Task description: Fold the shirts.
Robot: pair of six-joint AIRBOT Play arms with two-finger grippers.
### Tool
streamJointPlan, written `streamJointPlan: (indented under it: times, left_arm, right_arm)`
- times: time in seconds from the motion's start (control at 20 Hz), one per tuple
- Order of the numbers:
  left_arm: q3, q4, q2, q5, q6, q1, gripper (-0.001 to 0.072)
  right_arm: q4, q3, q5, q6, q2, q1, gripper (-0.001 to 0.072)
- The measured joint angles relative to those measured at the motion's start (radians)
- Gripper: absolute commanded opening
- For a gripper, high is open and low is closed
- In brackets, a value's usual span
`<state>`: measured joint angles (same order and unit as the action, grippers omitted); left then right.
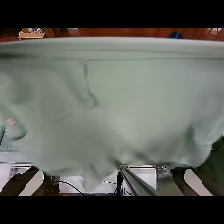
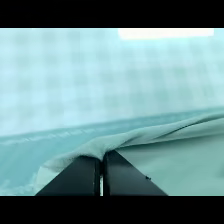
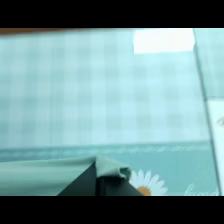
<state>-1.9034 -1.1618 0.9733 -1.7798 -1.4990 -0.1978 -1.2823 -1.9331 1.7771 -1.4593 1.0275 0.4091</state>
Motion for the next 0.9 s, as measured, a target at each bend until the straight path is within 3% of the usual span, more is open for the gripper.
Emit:
streamJointPlan:
  times: [0.4,0.65,0.9]
  left_arm:
    - [0.062,0.024,0.526,0.105,0.037,0.175,0.0026]
    - [0.065,0.037,0.756,0.261,0.069,0.209,0.0026]
    - [0.066,0.043,0.842,0.526,0.164,0.216,0.0027]
  right_arm:
    - [-0.09,0.0,0.008,0.004,0.465,-0.112,0.0024]
    - [-0.167,0.0,-0.198,0.006,0.648,-0.205,0.0024]
    - [-0.188,0.0,-0.446,0.007,0.755,-0.261,0.0024]
